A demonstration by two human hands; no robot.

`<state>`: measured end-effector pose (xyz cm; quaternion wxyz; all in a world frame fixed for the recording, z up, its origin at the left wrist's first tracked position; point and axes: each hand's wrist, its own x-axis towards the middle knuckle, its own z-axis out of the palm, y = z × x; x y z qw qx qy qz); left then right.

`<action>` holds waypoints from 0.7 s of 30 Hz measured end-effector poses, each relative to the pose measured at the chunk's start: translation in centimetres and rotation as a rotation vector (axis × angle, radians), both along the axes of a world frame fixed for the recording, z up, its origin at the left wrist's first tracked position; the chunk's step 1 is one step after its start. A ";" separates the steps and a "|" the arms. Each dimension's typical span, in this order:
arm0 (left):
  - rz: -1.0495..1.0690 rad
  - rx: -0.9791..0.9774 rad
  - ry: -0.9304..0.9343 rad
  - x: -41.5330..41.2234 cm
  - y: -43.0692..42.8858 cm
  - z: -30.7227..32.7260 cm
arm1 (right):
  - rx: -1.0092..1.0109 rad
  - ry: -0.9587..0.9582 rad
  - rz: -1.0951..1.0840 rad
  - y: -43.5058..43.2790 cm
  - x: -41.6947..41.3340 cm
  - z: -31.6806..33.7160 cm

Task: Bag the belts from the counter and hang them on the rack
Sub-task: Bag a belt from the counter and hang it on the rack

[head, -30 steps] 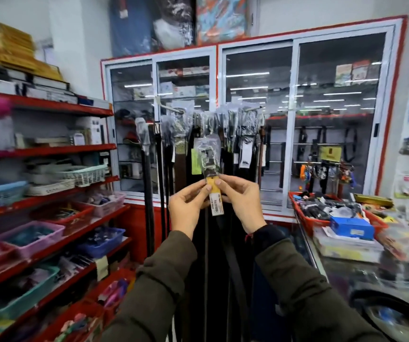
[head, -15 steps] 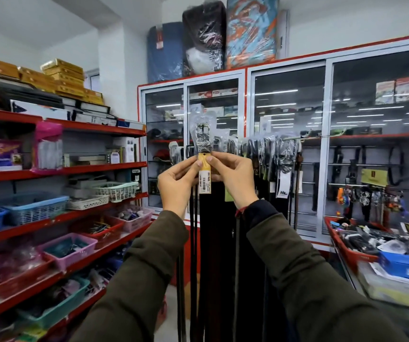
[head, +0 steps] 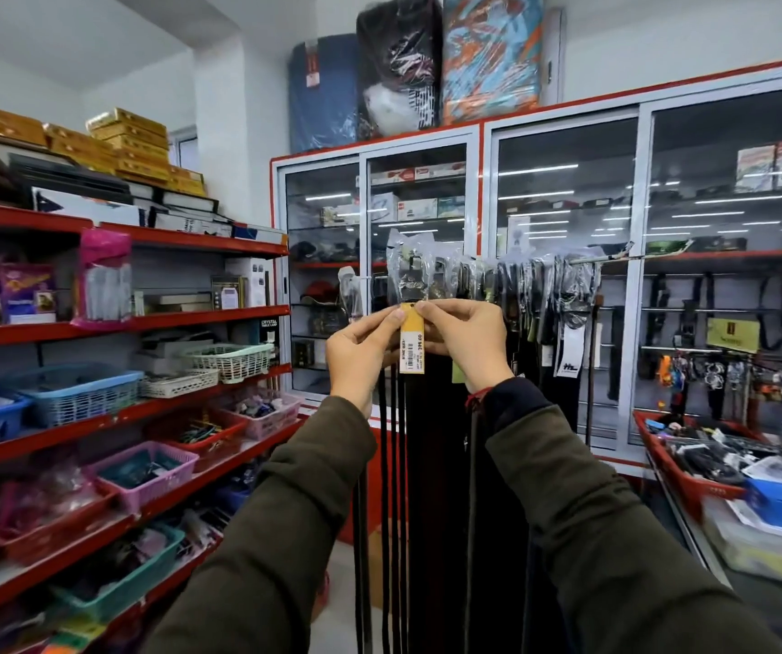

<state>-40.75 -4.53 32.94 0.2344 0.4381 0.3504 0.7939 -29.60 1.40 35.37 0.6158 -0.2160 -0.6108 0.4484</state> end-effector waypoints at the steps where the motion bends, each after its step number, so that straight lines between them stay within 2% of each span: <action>1: -0.001 -0.019 0.014 -0.1 0.4 0.1 | -0.004 -0.006 -0.027 0.2 -0.1 0.1; 4: 0.101 -0.070 0.130 -0.5 2.0 -0.1 | 0.008 -0.061 -0.109 1.5 -0.4 -0.4; 8: 0.348 -0.109 0.461 0.6 2.7 -2.2 | 0.233 -0.339 -0.331 1.5 0.5 -2.6; 12: 0.508 -0.116 0.690 3.2 2.4 -5.6 | 0.457 -0.399 -0.544 0.6 2.9 -6.3; 16: 0.841 -0.143 0.974 5.8 1.9 -9.6 | 0.542 -0.530 -0.792 0.2 6.6 -11.0; 21: 0.719 -0.160 1.137 11.3 1.7 -15.4 | 0.458 -0.731 -0.903 0.0 13.0 -17.4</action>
